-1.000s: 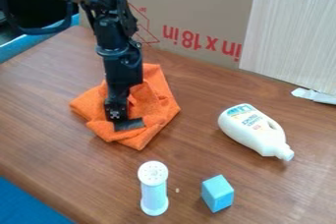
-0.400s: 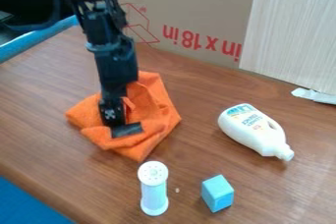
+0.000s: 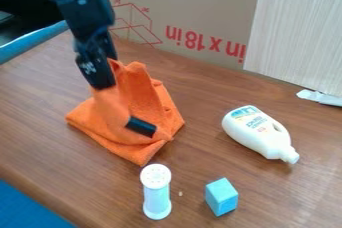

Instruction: Unfold the cloth from bottom right to top left

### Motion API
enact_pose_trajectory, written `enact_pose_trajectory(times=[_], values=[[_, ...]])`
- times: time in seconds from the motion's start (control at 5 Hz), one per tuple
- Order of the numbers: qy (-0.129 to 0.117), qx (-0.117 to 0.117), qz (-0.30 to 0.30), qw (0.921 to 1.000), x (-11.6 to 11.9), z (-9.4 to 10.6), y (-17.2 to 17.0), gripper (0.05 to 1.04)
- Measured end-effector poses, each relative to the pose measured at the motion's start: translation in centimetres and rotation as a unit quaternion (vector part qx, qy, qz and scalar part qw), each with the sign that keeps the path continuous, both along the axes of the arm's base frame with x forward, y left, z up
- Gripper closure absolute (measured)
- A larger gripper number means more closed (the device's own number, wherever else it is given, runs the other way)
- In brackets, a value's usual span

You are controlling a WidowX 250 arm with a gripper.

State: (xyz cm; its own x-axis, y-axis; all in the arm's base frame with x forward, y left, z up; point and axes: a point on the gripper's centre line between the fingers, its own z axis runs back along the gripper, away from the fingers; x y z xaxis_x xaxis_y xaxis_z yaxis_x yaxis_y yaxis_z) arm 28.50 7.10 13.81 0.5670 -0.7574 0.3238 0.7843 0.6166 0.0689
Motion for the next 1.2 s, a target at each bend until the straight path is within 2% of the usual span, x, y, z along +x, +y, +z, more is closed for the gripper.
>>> enact_pose_trajectory(times=[0.2, 0.4, 0.6, 0.8, 1.0, 1.2], values=[[-0.022, -0.015, -0.003, 0.9996, -0.5, 2.0, 0.0, 0.084], [-0.041, -0.005, -0.026, 0.9988, -1.0, 3.4, -0.1, 0.084], [-0.068, -0.006, -0.043, 0.9967, -1.7, 5.0, -0.4, 0.084], [-0.043, 0.006, -0.063, 0.9971, -2.2, 4.6, -0.9, 0.085], [-0.009, 0.031, -0.093, 0.9951, -1.9, 2.4, -2.1, 0.084], [0.02, 0.045, -0.102, 0.9935, -1.7, -0.1, -3.2, 0.085]])
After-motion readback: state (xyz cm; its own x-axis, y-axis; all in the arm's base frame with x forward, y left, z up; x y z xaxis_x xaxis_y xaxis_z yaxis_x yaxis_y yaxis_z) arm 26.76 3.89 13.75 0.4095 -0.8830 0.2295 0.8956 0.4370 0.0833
